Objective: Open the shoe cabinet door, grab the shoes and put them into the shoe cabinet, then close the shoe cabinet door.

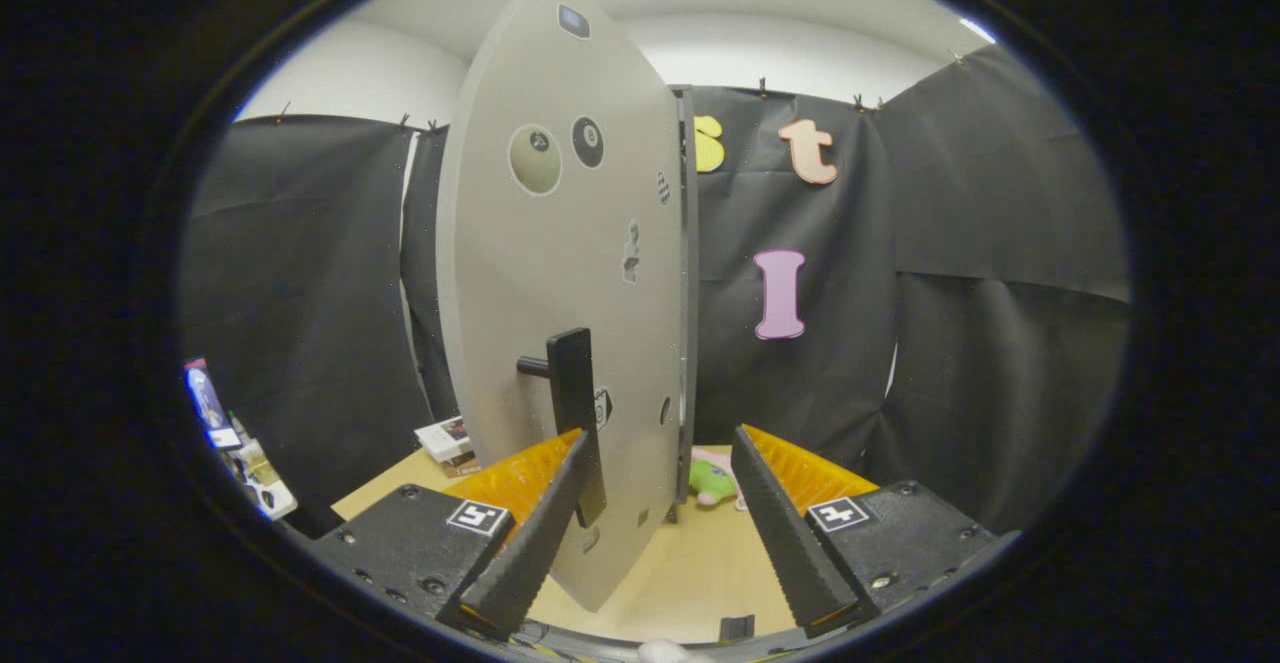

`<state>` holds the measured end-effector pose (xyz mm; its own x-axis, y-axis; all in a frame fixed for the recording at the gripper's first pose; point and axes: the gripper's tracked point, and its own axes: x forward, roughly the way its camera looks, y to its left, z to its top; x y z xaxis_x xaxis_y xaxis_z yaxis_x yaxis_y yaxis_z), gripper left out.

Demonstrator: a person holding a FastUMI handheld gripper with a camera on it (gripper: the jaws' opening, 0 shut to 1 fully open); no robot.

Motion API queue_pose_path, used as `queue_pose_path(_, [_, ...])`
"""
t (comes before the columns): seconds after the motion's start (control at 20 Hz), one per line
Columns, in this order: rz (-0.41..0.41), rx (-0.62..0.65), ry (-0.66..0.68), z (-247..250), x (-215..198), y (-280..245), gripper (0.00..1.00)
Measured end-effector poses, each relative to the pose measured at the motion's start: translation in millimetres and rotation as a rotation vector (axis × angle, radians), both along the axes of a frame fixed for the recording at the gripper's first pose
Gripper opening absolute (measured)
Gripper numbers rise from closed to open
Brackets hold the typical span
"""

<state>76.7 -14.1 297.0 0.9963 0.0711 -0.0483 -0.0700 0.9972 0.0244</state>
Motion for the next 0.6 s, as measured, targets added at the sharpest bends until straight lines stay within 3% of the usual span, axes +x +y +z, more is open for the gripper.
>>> queue_pose_path(0.6, [0.065, -0.005, 0.012, -3.3, 30.2, 86.8, 0.94])
